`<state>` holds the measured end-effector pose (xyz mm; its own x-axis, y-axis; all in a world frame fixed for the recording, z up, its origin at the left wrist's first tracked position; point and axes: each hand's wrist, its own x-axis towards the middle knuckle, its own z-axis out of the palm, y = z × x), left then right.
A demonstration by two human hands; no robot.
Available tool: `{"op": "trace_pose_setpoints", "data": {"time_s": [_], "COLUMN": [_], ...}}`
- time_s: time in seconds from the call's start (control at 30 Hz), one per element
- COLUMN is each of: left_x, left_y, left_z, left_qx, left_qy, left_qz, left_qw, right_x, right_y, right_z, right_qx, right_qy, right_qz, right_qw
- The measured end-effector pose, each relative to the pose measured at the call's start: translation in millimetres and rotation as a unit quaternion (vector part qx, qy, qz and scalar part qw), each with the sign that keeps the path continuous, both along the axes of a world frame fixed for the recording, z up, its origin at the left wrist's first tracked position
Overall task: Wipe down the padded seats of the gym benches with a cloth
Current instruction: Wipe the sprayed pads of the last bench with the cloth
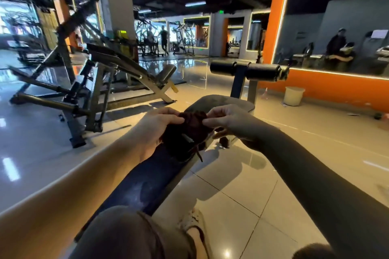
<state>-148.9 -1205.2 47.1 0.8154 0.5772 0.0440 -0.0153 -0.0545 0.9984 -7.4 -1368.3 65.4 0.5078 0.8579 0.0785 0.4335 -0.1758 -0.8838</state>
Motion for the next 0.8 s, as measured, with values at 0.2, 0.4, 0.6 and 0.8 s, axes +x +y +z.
{"op": "trace_pose_setpoints", "data": {"time_s": [0.2, 0.4, 0.6, 0.8], "left_x": [-57.1, -110.0, -143.8, -171.0], "left_y": [10.9, 24.1, 65.2, 158.3], "left_z": [6.6, 8.0, -5.3, -35.6], "left_qx": [0.1, 0.242, 0.28, 0.028], "left_qy": [0.051, 0.023, 0.042, 0.038], "left_qz": [0.08, 0.089, 0.155, 0.18], "left_qw": [0.99, 0.966, 0.946, 0.983], "right_x": [-55.0, -86.8, -109.6, -115.8], "right_y": [29.7, 78.3, 133.6, 228.9], "right_z": [3.7, 11.6, 4.5, -30.5], "right_qx": [0.025, 0.034, 0.02, -0.003], "right_qy": [0.158, 0.164, 0.187, 0.202], "right_qz": [0.016, 0.003, 0.117, 0.188], "right_qw": [0.987, 0.986, 0.975, 0.961]}}
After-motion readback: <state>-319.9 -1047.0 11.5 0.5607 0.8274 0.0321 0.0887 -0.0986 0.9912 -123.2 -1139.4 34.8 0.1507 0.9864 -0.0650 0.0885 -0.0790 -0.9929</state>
